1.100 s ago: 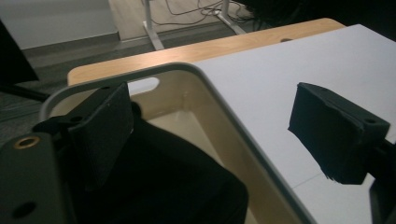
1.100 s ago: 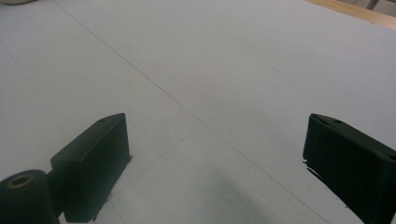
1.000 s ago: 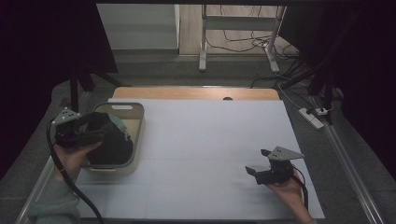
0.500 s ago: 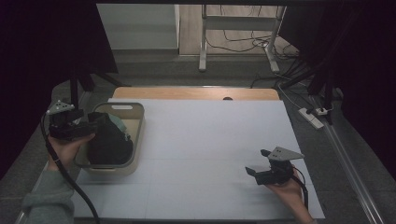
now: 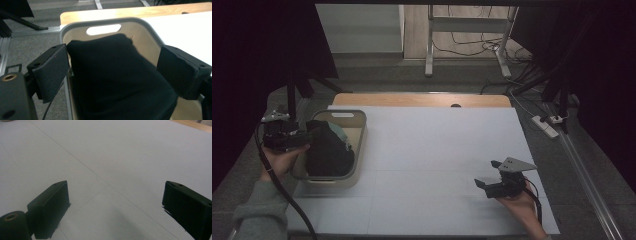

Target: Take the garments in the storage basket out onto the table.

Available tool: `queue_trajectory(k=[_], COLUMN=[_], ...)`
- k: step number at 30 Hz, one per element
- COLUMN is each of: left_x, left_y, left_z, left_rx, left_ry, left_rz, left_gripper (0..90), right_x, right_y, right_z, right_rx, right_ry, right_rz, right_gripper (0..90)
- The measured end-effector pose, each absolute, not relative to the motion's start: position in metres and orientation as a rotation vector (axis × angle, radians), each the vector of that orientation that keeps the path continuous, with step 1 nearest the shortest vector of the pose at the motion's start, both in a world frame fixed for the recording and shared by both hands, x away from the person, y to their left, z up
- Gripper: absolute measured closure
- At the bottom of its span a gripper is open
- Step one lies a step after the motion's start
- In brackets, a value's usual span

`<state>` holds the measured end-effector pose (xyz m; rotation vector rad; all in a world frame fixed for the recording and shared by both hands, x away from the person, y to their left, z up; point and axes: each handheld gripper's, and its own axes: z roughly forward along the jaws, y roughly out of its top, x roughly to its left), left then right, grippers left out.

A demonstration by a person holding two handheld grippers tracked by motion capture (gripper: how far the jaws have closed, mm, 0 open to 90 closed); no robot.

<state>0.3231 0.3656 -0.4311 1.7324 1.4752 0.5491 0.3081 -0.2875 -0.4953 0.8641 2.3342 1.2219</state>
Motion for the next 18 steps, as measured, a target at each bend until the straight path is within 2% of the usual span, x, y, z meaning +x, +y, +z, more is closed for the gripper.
queue_trajectory(k=[18], left_x=[0.345], left_y=[0.363], left_z=[-0.452], left_rx=[1.833], left_ry=[1.506], left_rz=[0.455], left_gripper=[6.8], right_x=[0.307], right_y=[-0.286], right_z=[-0.496], right_rx=[0.842], right_ry=[2.353], right_rz=[1.220], right_gripper=[6.6])
